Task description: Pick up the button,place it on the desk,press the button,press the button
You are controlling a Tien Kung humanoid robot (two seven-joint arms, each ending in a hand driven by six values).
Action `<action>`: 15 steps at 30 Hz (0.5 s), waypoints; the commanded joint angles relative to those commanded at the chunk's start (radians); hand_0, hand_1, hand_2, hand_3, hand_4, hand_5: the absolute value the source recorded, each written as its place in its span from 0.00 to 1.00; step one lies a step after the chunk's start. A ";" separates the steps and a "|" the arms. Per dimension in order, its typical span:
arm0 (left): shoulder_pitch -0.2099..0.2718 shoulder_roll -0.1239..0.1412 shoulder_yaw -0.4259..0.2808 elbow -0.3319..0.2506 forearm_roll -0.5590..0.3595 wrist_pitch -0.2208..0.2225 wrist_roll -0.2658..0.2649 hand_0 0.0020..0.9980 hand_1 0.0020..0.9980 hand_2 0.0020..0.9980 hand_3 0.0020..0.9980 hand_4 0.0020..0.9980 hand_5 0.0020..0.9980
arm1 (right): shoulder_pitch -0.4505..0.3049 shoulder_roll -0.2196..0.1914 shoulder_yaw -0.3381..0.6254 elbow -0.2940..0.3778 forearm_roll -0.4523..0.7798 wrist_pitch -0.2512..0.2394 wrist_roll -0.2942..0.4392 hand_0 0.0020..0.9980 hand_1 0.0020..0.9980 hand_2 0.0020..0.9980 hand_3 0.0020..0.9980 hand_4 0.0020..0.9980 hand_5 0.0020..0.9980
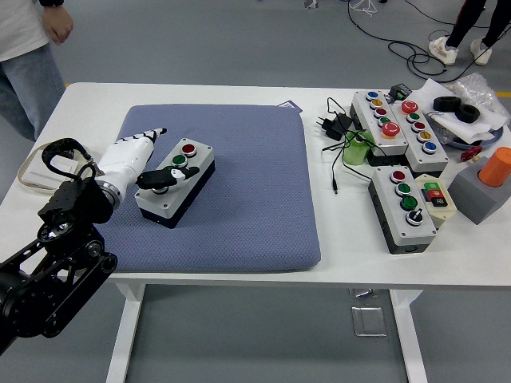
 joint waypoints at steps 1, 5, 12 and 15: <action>-0.001 -0.002 0.004 0.004 0.000 -0.005 0.005 0.96 1.00 1.00 1.00 1.00 0.87 | 0.000 0.000 -0.001 0.000 0.001 0.000 0.000 0.63 0.48 0.54 0.58 0.28 0.03; -0.002 -0.005 0.018 0.011 -0.004 -0.015 0.011 0.95 1.00 1.00 1.00 1.00 0.86 | 0.001 0.000 -0.001 0.000 0.002 0.000 0.000 0.63 0.48 0.54 0.58 0.28 0.03; -0.011 -0.021 0.038 0.028 -0.044 -0.041 0.041 0.94 1.00 1.00 1.00 1.00 0.85 | 0.002 0.000 -0.001 0.000 0.000 0.002 -0.001 0.63 0.49 0.54 0.58 0.28 0.03; -0.017 -0.028 0.039 0.035 -0.056 -0.047 0.059 0.89 0.99 1.00 1.00 1.00 0.86 | 0.002 -0.001 -0.002 0.000 0.002 0.002 0.000 0.63 0.48 0.54 0.58 0.28 0.03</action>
